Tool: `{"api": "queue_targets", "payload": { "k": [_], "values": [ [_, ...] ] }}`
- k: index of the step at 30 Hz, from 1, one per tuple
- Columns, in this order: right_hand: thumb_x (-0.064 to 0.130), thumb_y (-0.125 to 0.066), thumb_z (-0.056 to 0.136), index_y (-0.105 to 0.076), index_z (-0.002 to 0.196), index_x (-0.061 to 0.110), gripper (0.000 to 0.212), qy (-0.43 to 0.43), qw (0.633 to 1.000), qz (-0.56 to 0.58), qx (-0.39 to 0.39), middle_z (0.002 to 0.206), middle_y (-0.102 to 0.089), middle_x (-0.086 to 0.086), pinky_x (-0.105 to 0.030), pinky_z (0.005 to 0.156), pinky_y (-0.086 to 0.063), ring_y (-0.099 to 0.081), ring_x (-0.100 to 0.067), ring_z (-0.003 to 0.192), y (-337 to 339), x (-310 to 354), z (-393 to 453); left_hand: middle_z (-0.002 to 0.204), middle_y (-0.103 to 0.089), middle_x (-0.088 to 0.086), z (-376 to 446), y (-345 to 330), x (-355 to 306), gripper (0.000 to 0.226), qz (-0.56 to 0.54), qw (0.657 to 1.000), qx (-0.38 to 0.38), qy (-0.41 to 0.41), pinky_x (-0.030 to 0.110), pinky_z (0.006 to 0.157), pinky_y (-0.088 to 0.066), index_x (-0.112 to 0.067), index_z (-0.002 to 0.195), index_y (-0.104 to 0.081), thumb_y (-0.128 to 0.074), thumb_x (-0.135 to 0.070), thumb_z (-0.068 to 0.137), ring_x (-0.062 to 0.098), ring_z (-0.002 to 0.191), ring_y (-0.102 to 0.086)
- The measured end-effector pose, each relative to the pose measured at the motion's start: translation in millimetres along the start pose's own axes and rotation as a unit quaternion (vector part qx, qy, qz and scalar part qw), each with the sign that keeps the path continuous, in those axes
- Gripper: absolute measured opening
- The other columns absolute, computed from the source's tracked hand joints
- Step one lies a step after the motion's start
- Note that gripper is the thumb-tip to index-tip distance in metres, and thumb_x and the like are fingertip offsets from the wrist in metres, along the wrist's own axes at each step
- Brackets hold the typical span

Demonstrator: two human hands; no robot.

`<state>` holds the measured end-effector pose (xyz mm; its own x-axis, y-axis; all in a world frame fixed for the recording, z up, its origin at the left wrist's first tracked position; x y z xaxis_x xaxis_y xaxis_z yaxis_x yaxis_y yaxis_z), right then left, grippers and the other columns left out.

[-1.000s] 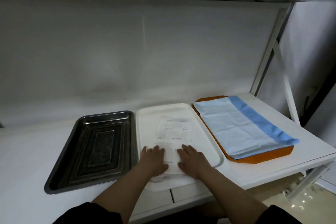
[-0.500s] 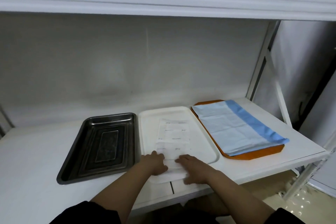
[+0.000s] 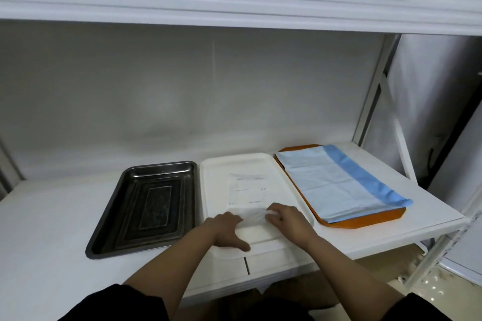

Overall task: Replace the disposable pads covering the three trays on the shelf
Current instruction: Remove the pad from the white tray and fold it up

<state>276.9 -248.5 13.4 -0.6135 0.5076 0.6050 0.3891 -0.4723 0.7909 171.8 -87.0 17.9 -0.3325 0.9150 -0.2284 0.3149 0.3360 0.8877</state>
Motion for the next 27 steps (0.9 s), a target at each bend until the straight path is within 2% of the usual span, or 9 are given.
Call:
{"api": "queue_targets", "payload": {
  "k": [4,6,9,12,14,17,21,25,27],
  "values": [
    [0.025,-0.058,0.092,-0.062,0.087,0.023,0.007,-0.030,0.991,0.121,-0.044,0.086,-0.066,0.009,-0.025,0.073,-0.042,-0.061,-0.012,0.085,9,-2,11,0.133,-0.054,0.005,7,14,10,0.040,-0.128,0.981,-0.142,0.027,0.029,0.093,-0.043,-0.013,0.127,-0.053,-0.057,-0.031,0.091,0.022,0.118,-0.052],
    [0.022,-0.063,0.089,-0.060,0.088,0.025,0.004,-0.041,0.980,0.182,-0.066,0.087,-0.064,0.012,-0.019,0.072,-0.042,-0.059,-0.008,0.085,15,0,16,0.122,-0.059,0.005,11,19,18,0.036,-0.222,0.956,-0.186,0.046,0.027,0.086,-0.043,-0.010,0.120,-0.057,-0.061,-0.029,0.089,0.023,0.112,-0.056],
    [0.020,-0.072,0.082,-0.056,0.108,0.024,0.031,-0.075,0.966,0.244,-0.036,0.104,-0.062,0.012,-0.022,0.083,-0.048,-0.059,-0.006,0.098,15,-6,21,0.100,-0.065,0.004,19,26,24,0.017,-0.335,0.915,-0.222,0.040,0.028,0.078,-0.045,-0.010,0.099,-0.063,-0.064,-0.022,0.087,0.023,0.098,-0.062],
    [0.019,-0.067,0.084,-0.054,0.115,0.022,0.034,-0.111,0.981,0.158,0.014,0.109,-0.061,0.006,-0.029,0.085,-0.049,-0.058,-0.012,0.099,7,-20,29,0.087,-0.064,0.008,28,31,29,0.020,-0.423,0.874,-0.236,0.045,0.036,0.077,-0.049,-0.005,0.090,-0.062,-0.068,-0.023,0.082,0.022,0.083,-0.060],
    [0.020,-0.060,0.090,-0.054,0.096,0.020,0.008,-0.128,0.985,0.114,0.014,0.093,-0.058,0.004,-0.022,0.069,-0.042,-0.054,-0.010,0.083,3,-24,37,0.096,-0.065,0.008,32,33,29,0.020,-0.468,0.857,-0.211,0.037,0.037,0.082,-0.051,-0.007,0.097,-0.061,-0.068,-0.017,0.082,0.023,0.089,-0.062],
    [0.024,-0.052,0.096,-0.041,0.078,0.018,0.022,-0.151,0.982,0.115,-0.010,0.077,-0.047,0.002,-0.025,0.060,-0.032,-0.044,-0.012,0.069,-5,-29,48,0.109,-0.061,0.007,39,27,30,0.030,-0.451,0.881,-0.142,0.028,0.025,0.078,-0.049,-0.009,0.112,-0.052,-0.064,-0.005,0.085,0.021,0.100,-0.060],
    [0.027,-0.048,0.097,-0.045,0.100,0.012,0.016,-0.158,0.981,0.107,-0.016,0.082,-0.053,0.000,-0.028,0.061,-0.035,-0.050,-0.015,0.072,-20,-37,63,0.120,-0.058,0.006,60,11,39,0.043,-0.362,0.921,-0.130,0.064,0.030,0.089,-0.048,-0.011,0.123,-0.047,-0.062,-0.010,0.083,0.021,0.108,-0.057],
    [0.021,-0.048,0.094,-0.042,0.122,0.018,0.028,-0.169,0.981,0.088,-0.030,0.083,-0.057,0.003,-0.028,0.060,-0.038,-0.054,-0.017,0.077,-30,-43,70,0.106,-0.058,0.008,74,4,41,0.024,-0.285,0.939,-0.155,0.111,0.029,0.074,-0.044,-0.015,0.102,-0.038,-0.056,-0.018,0.087,0.027,0.099,-0.059],
    [0.020,-0.048,0.094,-0.038,0.131,0.021,0.038,-0.181,0.980,0.071,-0.046,0.085,-0.060,0.001,-0.028,0.063,-0.039,-0.056,-0.018,0.077,-36,-48,71,0.104,-0.059,0.008,77,2,40,0.028,-0.247,0.946,-0.165,0.128,0.031,0.074,-0.046,-0.015,0.109,-0.036,-0.054,-0.020,0.088,0.027,0.095,-0.059]
  ]
}}
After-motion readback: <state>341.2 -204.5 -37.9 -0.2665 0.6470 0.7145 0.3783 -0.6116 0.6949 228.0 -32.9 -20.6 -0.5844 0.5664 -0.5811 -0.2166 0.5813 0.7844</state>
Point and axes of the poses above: each hand's wrist, its own z-axis towards the middle knuckle, its own y-axis out of the back of the hand, x = y × z, the point moved 2 cm from there along z, towards the middle knuckle
